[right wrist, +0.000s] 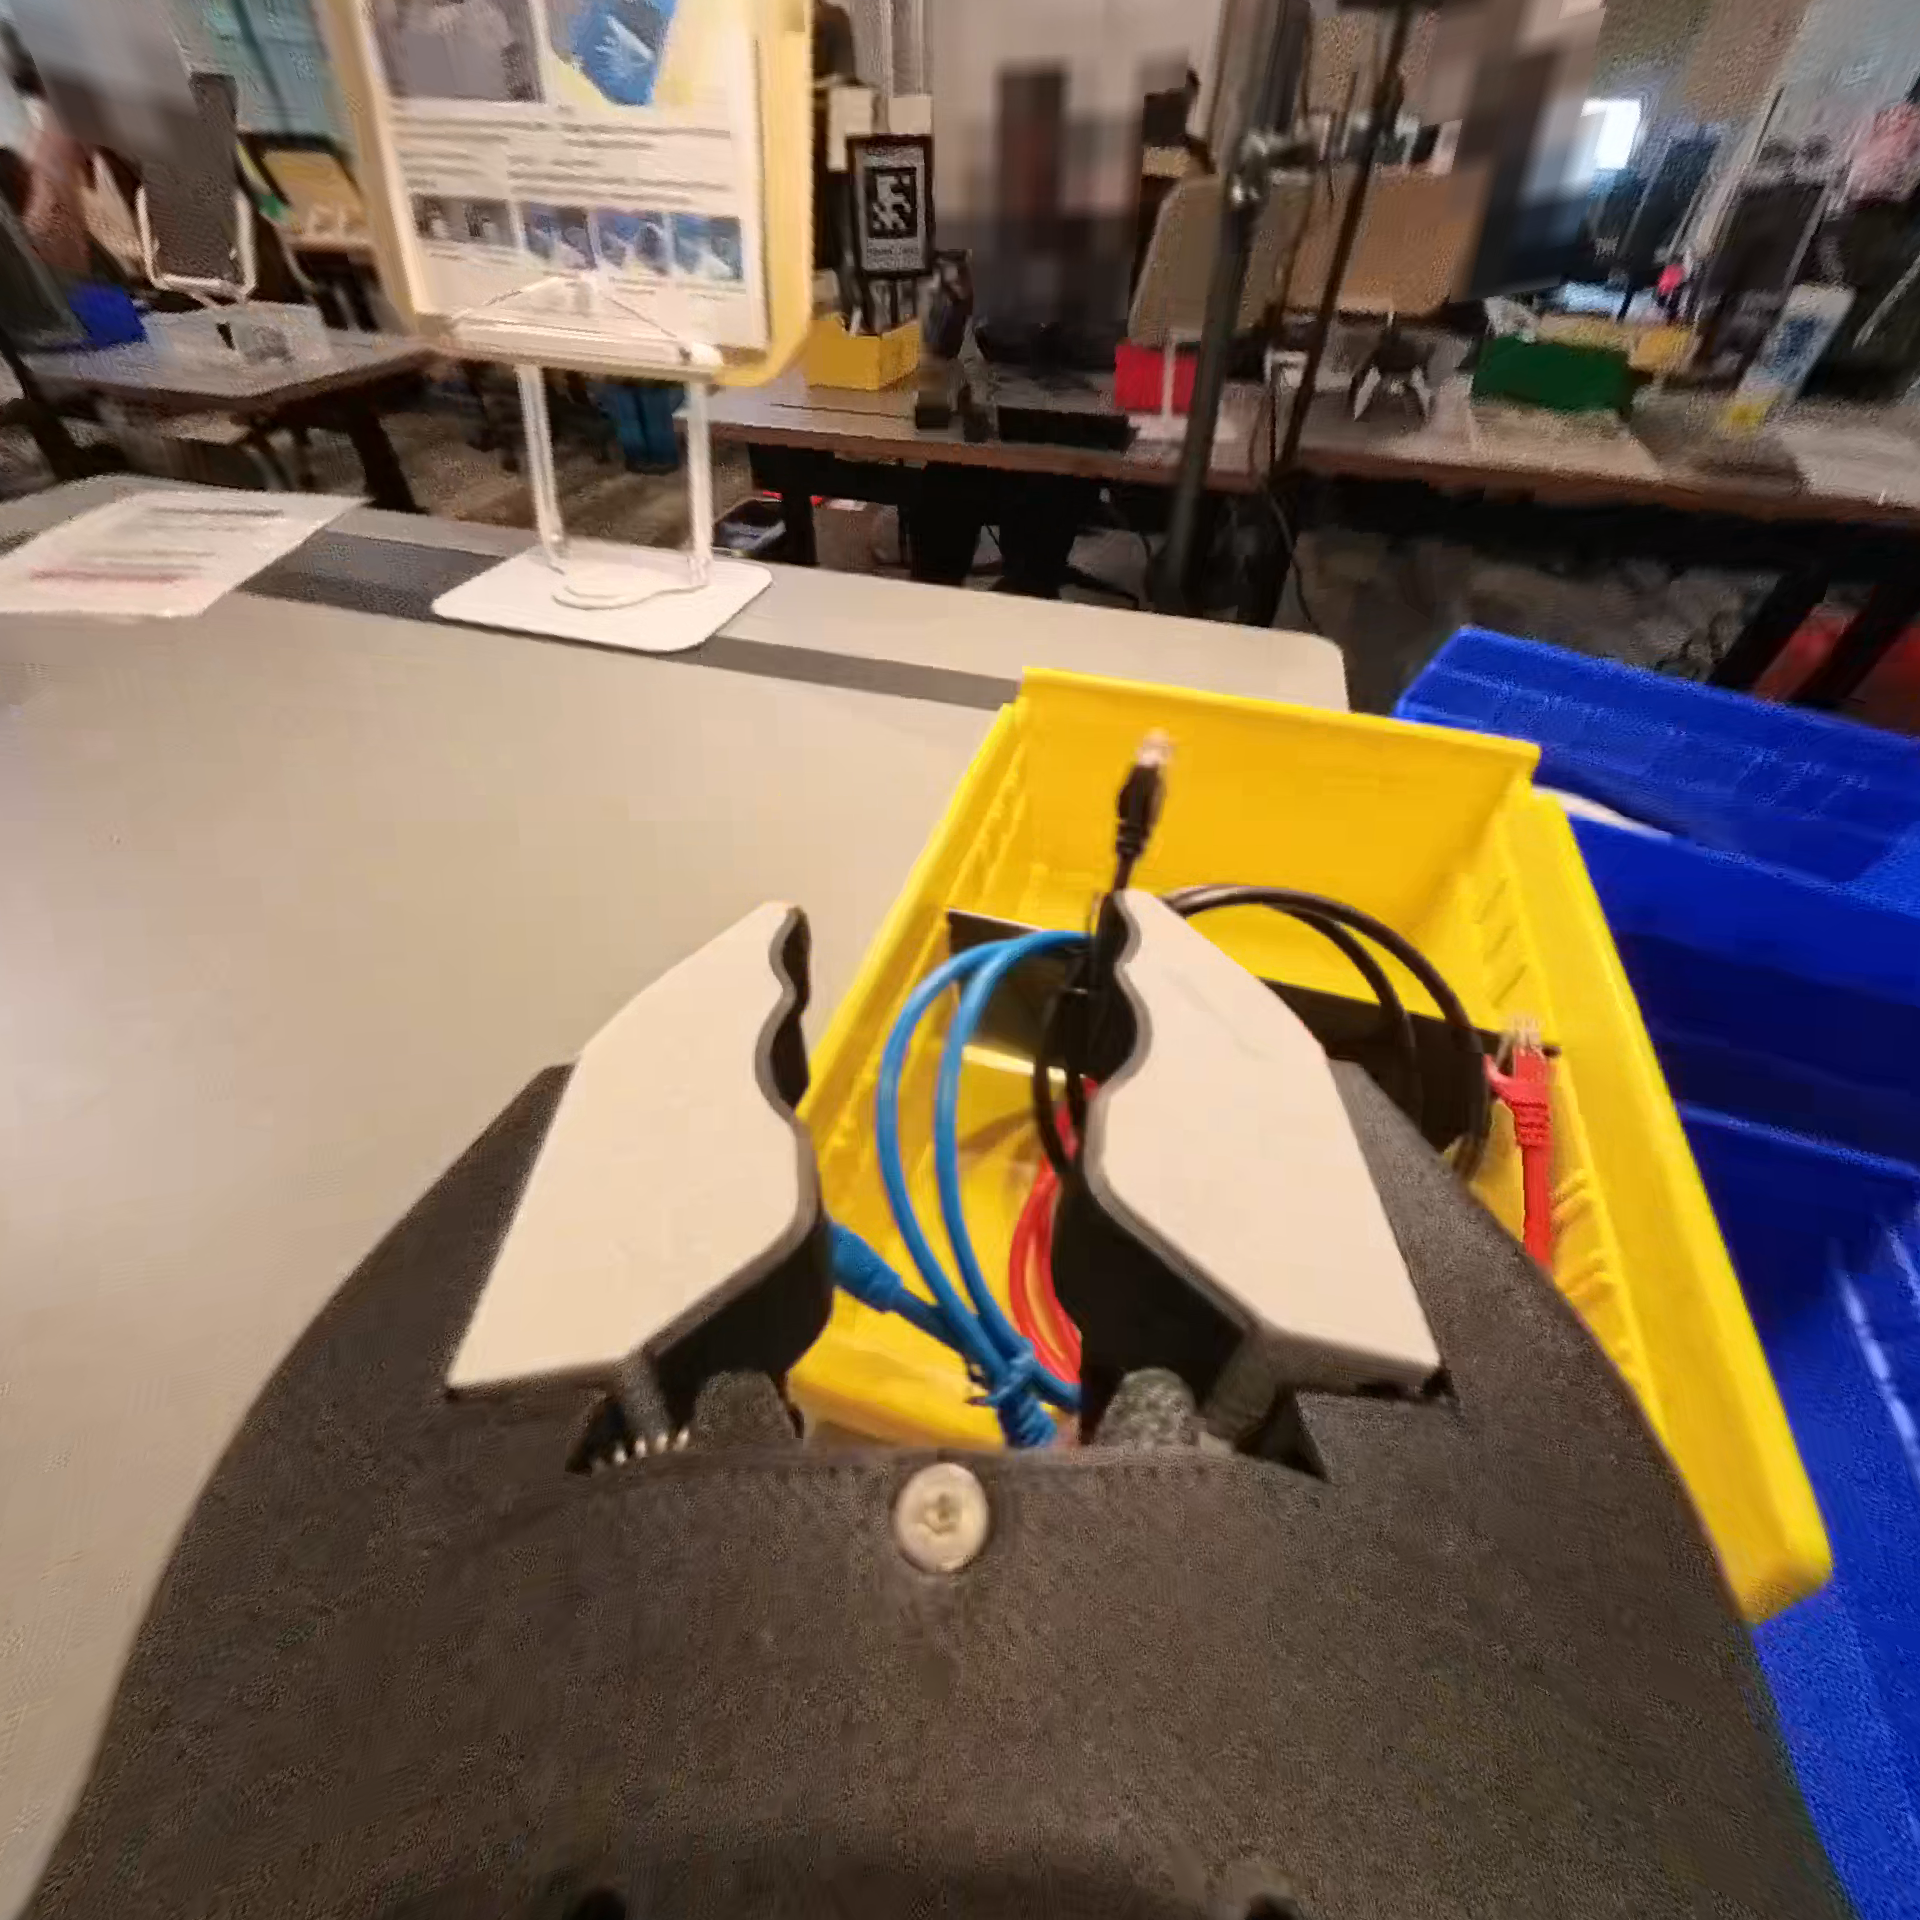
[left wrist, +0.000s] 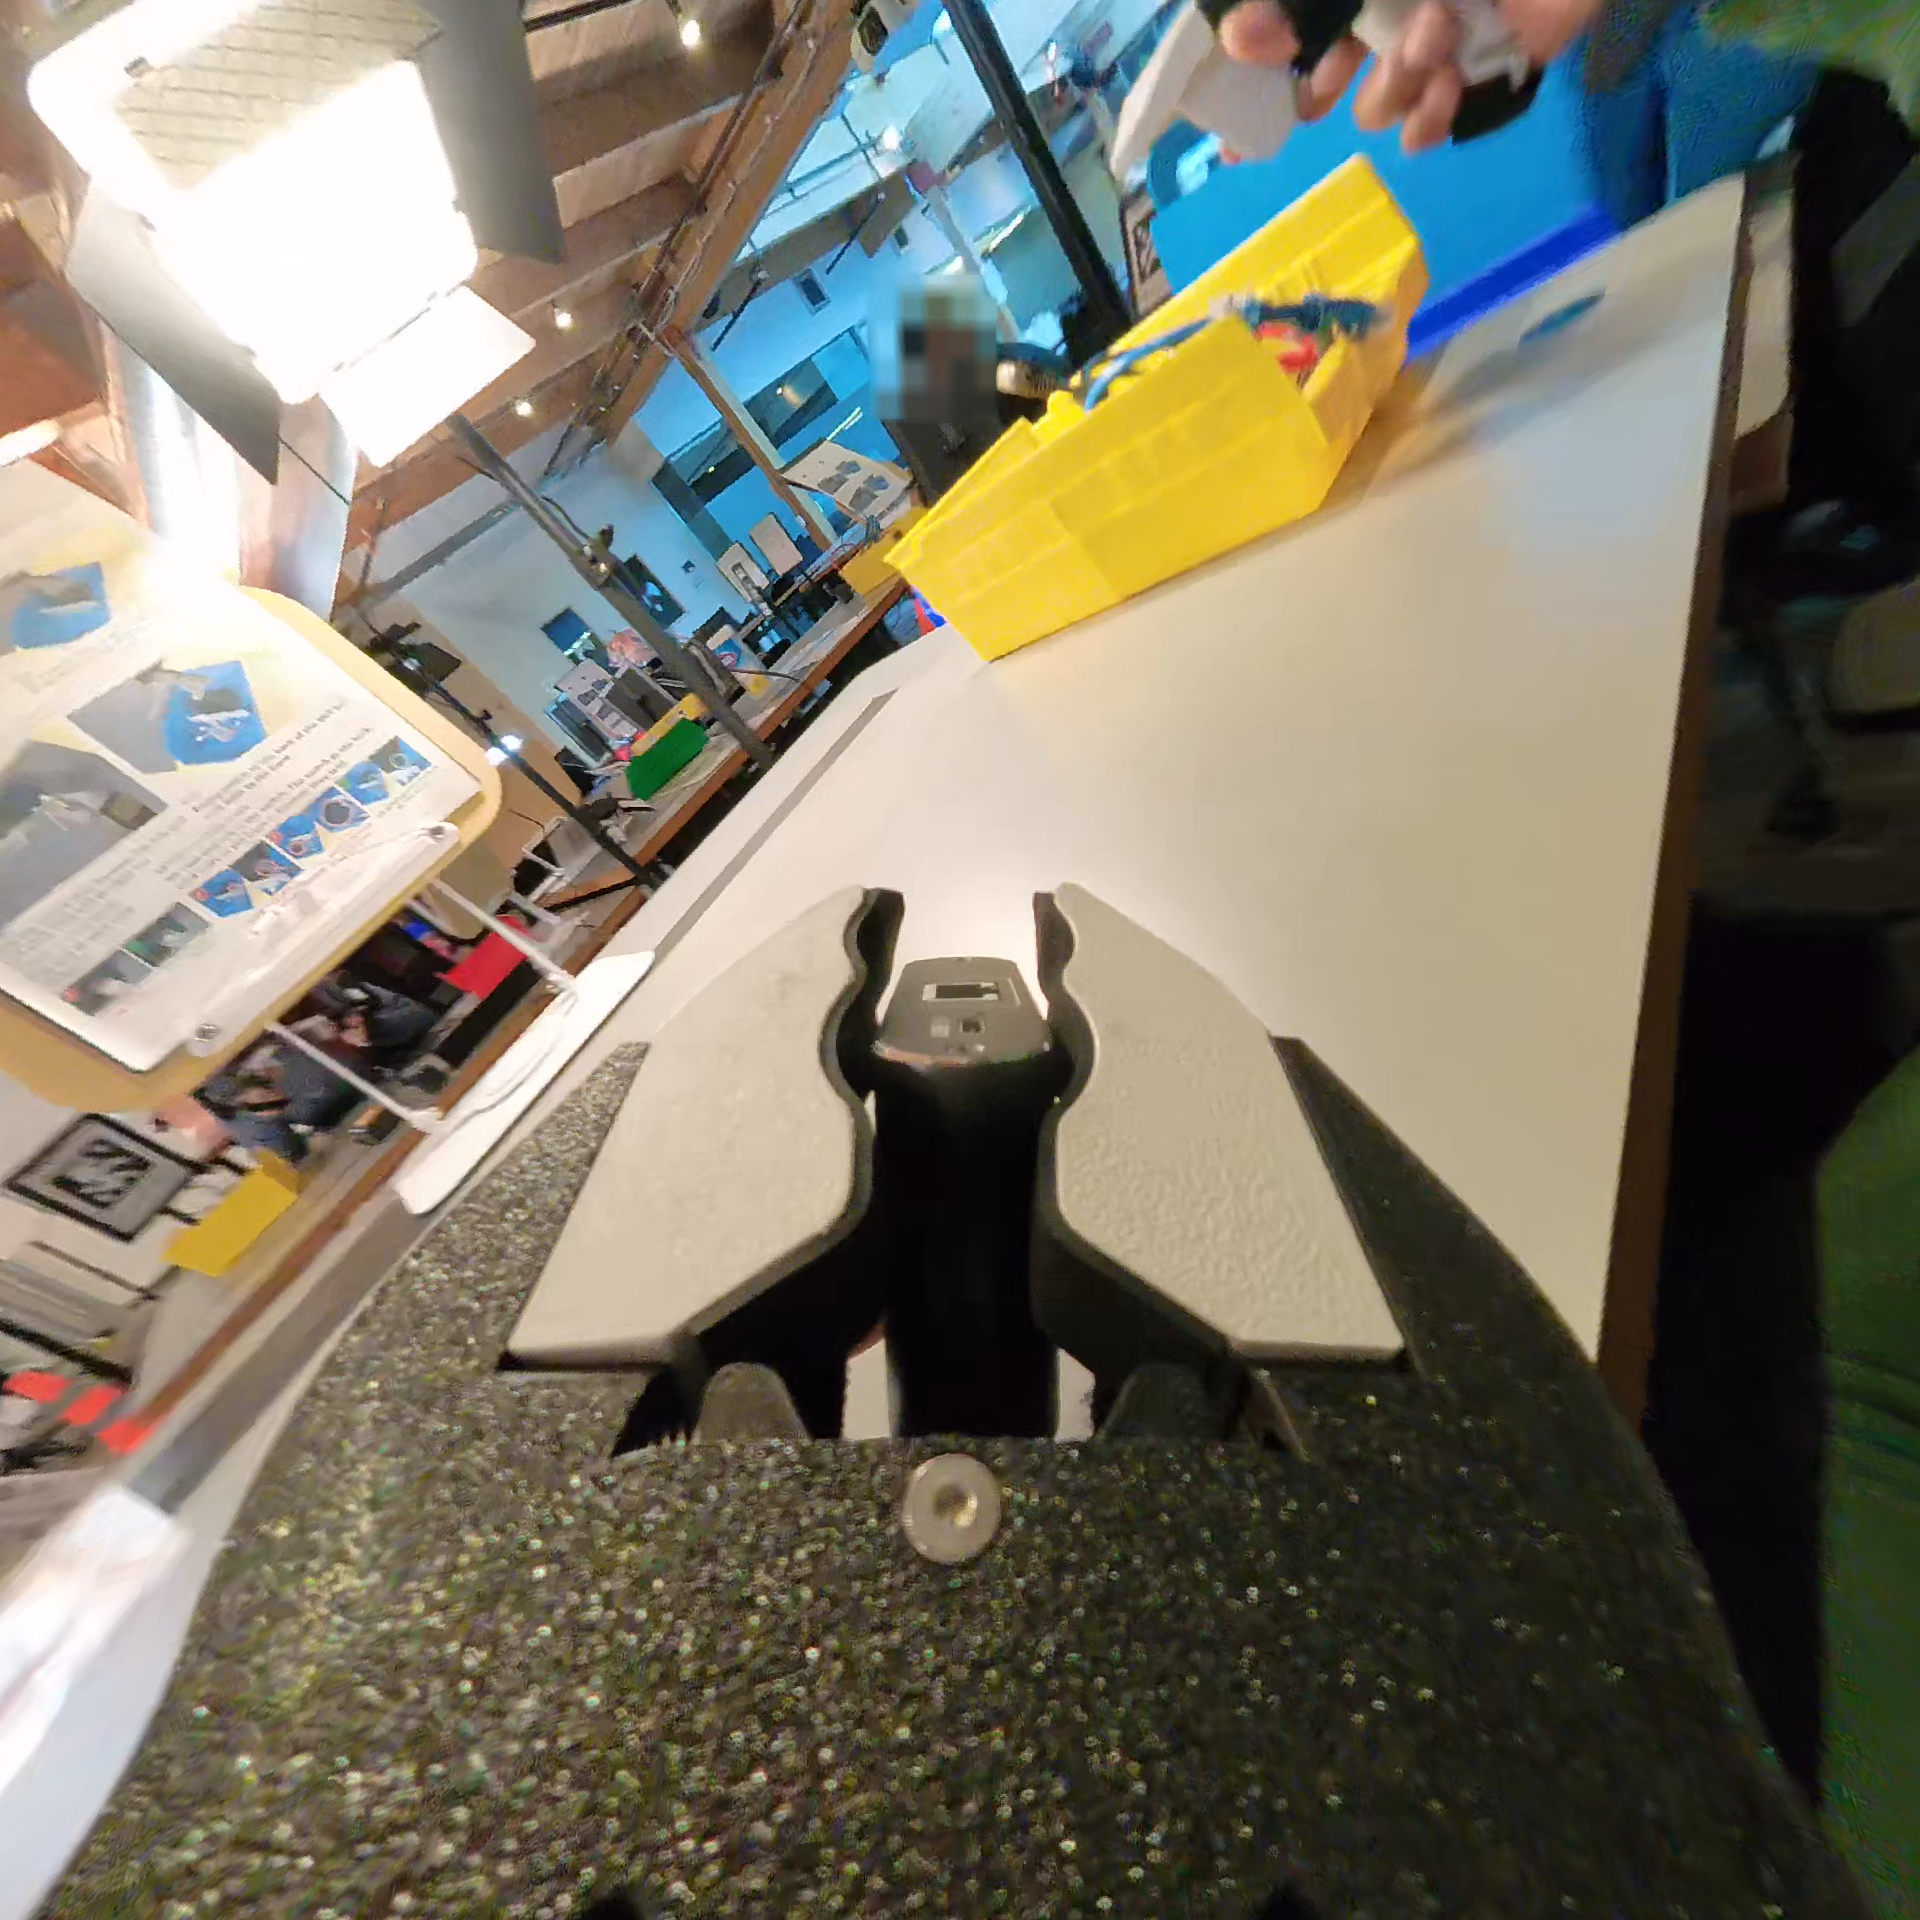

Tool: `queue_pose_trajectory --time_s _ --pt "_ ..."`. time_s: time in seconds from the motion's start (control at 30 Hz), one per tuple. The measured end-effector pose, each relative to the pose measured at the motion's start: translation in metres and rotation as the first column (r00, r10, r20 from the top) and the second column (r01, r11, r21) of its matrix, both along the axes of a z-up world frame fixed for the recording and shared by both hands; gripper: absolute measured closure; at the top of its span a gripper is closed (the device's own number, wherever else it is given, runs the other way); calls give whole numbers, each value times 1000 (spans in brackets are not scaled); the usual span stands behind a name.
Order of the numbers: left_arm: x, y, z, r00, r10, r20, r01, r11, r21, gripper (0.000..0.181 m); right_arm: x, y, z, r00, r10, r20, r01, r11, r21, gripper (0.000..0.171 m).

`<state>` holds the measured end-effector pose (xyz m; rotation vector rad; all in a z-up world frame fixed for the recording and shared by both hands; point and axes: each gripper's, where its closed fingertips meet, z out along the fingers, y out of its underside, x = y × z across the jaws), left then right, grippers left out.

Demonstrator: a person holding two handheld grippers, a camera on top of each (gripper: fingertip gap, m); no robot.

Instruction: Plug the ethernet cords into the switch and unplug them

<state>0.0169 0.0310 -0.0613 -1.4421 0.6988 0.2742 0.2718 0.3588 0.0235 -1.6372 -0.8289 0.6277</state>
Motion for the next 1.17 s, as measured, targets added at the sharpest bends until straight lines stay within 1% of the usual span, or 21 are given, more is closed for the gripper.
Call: queue_pose_trajectory --time_s 0.03,0.1,0.17,0.2,0.3,0.37,0.4,0.47,0.5,0.57,0.67,0.73,0.77,0.83,0.87,0.9,0.93,1.0,1.03,1.1,1.17 --pt "2 0 4 999 -19 47 19 1000 -4 154 -12 -21 6 999 30 20 -31 997 72 121" --pt "8 -1 15 982 -64 177 69 997 -19 154 -48 -73 9 986 158 52 -166 966 199 125" --pt "13 -1 26 944 -108 312 124 992 -32 154 -95 -131 -1 939 332 92 -344 901 265 125" --pt "14 -1 32 918 -121 379 145 989 -36 154 -119 -161 -11 899 421 119 -437 855 280 124" --pt "11 -1 48 806 -149 573 201 979 -28 154 -189 -240 -45 757 622 200 -653 703 283 120" --pt "7 -3 56 701 -176 691 250 968 -7 154 -221 -285 -62 664 719 206 -742 602 296 116" --pt "4 -3 59 645 -182 742 265 964 7 154 -233 -300 -68 638 747 188 -762 576 295 113" --pt "-2 -2 59 554 -180 813 287 958 17 154 -249 -320 -76 614 770 174 -775 546 318 105" --pt "-3 -2 57 528 -173 831 304 953 5 154 -253 -325 -80 617 761 202 -769 529 359 102" --pt "-4 0 49 496 -150 855 335 942 -29 154 -255 -327 -83 654 703 278 -731 493 473 99" --pt "1 3 43 413 -140 900 400 916 -41 154 -251 -332 -85 685 629 367 -691 401 601 100" --pt "7 4 40 356 -140 924 442 896 -34 154 -250 -337 -88 700 594 397 -674 365 642 101" --pt "11 5 37 344 -135 929 457 889 -40 154 -250 -339 -88 703 587 402 -669 353 654 102" --pt "17 8 30 348 -120 930 469 881 -62 154 -249 -343 -87 711 579 399 -652 330 682 111" --pt "17 8 30 346 -123 930 468 882 -58 154 -249 -342 -88 716 563 413 -650 321 689 112" --pt "17 8 32 352 -134 927 468 882 -50 152 -248 -339 -90 721 542 432 -653 322 685 112" --pt "15 7 34 372 -146 917 453 891 -41 145 -247 -335 -90 728 526 439 -649 325 688 112" --pt "5 7 37 448 -155 880 389 921 -35 133 -242 -324 -86 750 494 440 -632 338 698 113" --pt "-1 6 37 495 -151 856 350 936 -37 126 -239 -315 -82 768 470 435 -617 360 700 112" --pt "-16 6 36 594 -117 796 273 960 -63 116 -231 -290 -69 808 409 423 -577 409 707 113" --pt "-26 5 29 684 -66 727 224 967 -123 107 -218 -257 -51 862 307 403 -505 461 730 113"
